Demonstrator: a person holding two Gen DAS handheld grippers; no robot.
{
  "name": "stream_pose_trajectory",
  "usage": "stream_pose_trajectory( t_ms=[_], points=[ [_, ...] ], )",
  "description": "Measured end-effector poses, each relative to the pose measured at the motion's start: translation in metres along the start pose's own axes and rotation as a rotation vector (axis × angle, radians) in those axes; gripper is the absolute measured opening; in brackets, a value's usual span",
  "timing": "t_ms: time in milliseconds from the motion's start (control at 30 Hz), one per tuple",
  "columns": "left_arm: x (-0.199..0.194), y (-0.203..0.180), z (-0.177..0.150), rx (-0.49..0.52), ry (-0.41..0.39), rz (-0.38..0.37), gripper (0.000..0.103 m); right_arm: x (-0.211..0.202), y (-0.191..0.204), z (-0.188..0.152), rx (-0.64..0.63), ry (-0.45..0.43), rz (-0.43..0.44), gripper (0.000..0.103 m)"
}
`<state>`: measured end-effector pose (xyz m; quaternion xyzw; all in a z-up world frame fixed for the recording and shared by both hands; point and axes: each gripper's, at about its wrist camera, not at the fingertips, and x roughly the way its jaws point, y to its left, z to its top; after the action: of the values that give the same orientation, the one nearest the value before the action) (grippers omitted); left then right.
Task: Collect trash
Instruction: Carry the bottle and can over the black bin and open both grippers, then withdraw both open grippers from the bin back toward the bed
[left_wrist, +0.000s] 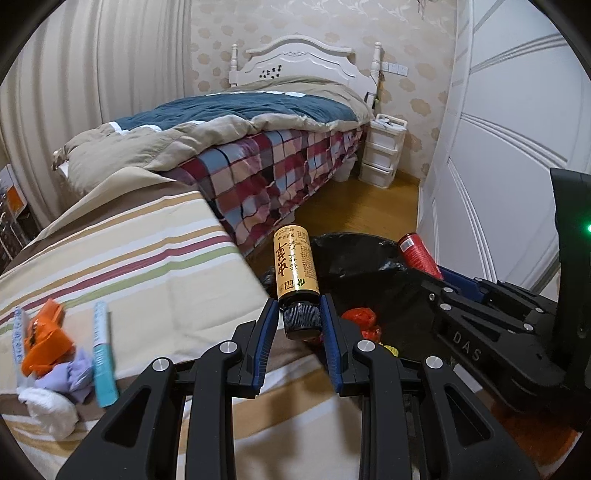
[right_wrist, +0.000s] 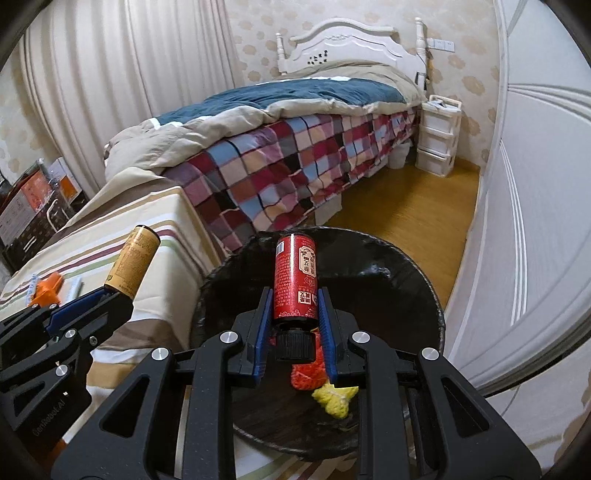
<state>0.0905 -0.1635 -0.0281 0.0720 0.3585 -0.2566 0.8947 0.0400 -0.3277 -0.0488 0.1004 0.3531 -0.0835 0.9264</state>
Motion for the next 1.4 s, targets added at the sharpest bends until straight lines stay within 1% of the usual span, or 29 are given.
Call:
stream_pose_trajectory(
  t_ms=[267,467,600,667,700,767,800,867,967,1067,1100,1133,1267,1333,1400],
  points=[
    [0.019,-0.017,0.007,0.02,0.02,0.003,0.027,0.01,-0.018,0.0,0.042,0.008,-0.012,0.023],
    [0.029,-0.019,0.007,0.009,0.043,0.015,0.027,0.015,-0.026,0.0,0.056,0.017,-0.021,0.023],
    [0.03,-0.021,0.007,0.015,0.042,0.024,0.027,0.018,-0.028,0.0,0.063,0.02,-0.026,0.024],
    [0.03,-0.021,0.006,0.017,0.046,0.027,0.029,0.017,-0.028,0.001,0.067,0.013,-0.033,0.025],
    [0.03,-0.021,0.006,0.016,0.046,0.029,0.032,0.017,-0.027,0.001,0.069,0.011,-0.038,0.027],
    [0.028,-0.019,0.005,0.006,0.041,0.031,0.047,0.016,-0.027,0.002,0.072,0.004,-0.045,0.038],
    [0.027,-0.018,0.005,0.001,0.039,0.032,0.05,0.015,-0.026,0.002,0.071,-0.002,-0.054,0.046],
    [0.024,-0.014,0.004,-0.013,0.033,0.039,0.061,0.012,-0.026,0.002,0.065,-0.013,-0.067,0.05],
    [0.017,-0.006,0.003,-0.037,0.027,0.048,0.069,0.008,-0.024,0.001,0.059,-0.017,-0.077,0.059],
    [0.007,0.003,0.0,-0.053,0.013,0.082,0.074,0.003,-0.021,0.0,0.054,-0.024,-0.085,0.064],
    [0.005,0.006,0.0,-0.055,0.01,0.093,0.075,0.001,-0.019,0.0,0.056,-0.024,-0.084,0.07],
    [0.002,0.008,-0.002,-0.056,0.008,0.104,0.076,-0.001,-0.018,-0.001,0.059,-0.025,-0.082,0.072],
    [-0.011,0.024,-0.01,-0.078,0.008,0.146,0.077,-0.006,-0.006,-0.003,0.054,-0.019,-0.065,0.074],
    [-0.017,0.031,-0.013,-0.092,0.011,0.156,0.077,-0.009,0.003,-0.006,0.046,-0.014,-0.049,0.077],
    [-0.025,0.039,-0.018,-0.105,0.009,0.173,0.077,-0.011,0.012,-0.007,0.037,-0.013,-0.036,0.077]
  ],
)
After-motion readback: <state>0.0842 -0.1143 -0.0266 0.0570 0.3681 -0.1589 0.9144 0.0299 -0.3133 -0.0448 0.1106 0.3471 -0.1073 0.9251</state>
